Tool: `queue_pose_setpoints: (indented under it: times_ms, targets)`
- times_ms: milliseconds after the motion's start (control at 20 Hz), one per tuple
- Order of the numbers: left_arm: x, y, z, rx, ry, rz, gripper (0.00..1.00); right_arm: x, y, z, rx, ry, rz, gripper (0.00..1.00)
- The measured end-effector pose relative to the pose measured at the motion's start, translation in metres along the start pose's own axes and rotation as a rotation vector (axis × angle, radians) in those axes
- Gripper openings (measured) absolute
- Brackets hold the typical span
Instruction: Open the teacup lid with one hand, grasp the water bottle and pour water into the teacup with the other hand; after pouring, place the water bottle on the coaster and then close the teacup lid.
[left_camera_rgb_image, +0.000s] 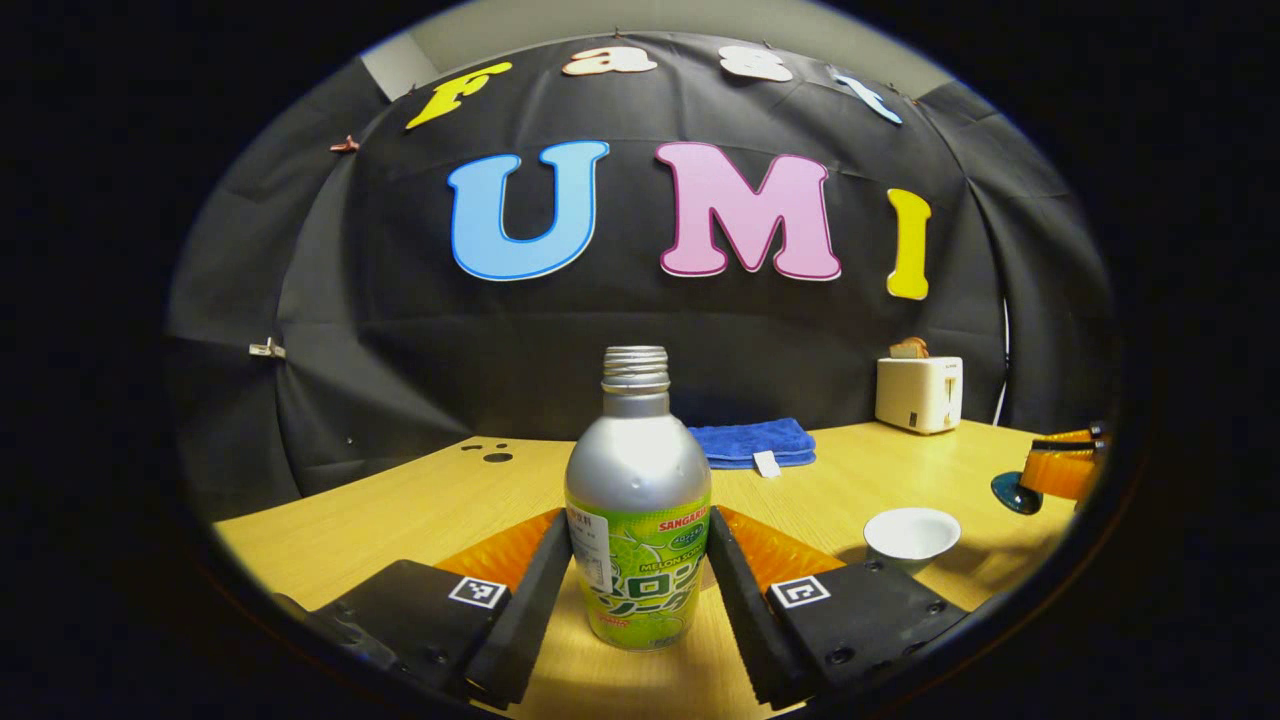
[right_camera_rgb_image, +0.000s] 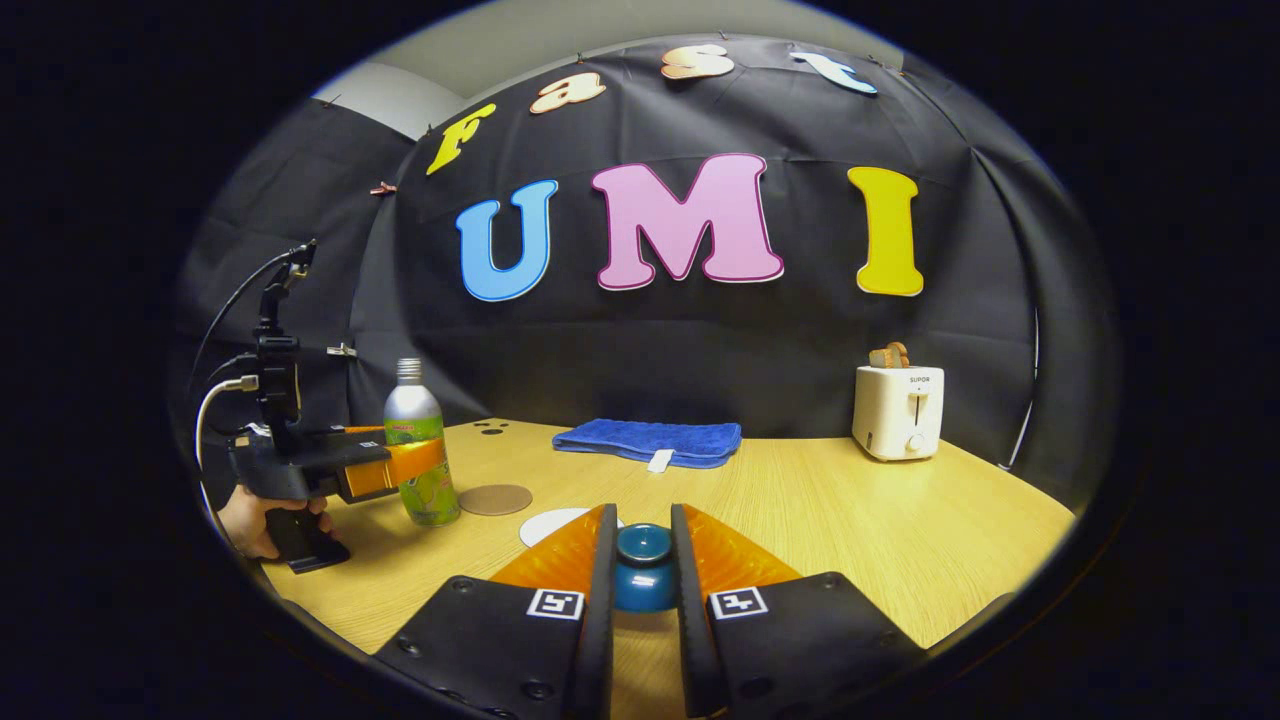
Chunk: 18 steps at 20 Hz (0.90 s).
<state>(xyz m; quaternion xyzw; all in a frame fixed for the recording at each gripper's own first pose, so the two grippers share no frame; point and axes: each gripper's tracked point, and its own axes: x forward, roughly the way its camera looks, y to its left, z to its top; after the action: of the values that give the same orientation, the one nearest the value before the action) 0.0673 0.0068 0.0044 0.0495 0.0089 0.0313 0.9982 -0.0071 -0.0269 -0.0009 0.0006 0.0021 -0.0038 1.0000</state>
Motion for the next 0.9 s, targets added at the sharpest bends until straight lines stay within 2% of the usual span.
queue_pose_setpoints:
  times_ms: [150, 300, 400, 550, 700, 900]
  targets:
    - [-0.014, -0.007, 0.018, 0.230, -0.037, -0.007, 0.80, -0.001, -0.010, 0.001, 0.000, 0.000, -0.018, 0.31]
    - [-0.017, -0.021, 0.037, 0.569, -0.071, -0.001, 0.80, -0.001, -0.027, 0.001, 0.000, 0.000, -0.046, 0.31]
    - [-0.022, -0.032, 0.033, 0.785, -0.058, -0.015, 0.79, 0.000, -0.038, 0.002, -0.001, 0.000, -0.066, 0.31]
    - [-0.011, -0.047, 0.017, 1.030, -0.014, -0.055, 0.79, -0.002, -0.050, 0.002, -0.001, -0.001, -0.086, 0.31]
    - [-0.010, -0.056, 0.012, 1.201, -0.014, -0.074, 0.79, -0.002, -0.059, 0.003, -0.001, -0.001, -0.101, 0.31]
    - [-0.018, -0.064, 0.008, 1.331, -0.038, -0.115, 0.79, -0.002, -0.058, 0.003, -0.001, -0.001, -0.097, 0.31]
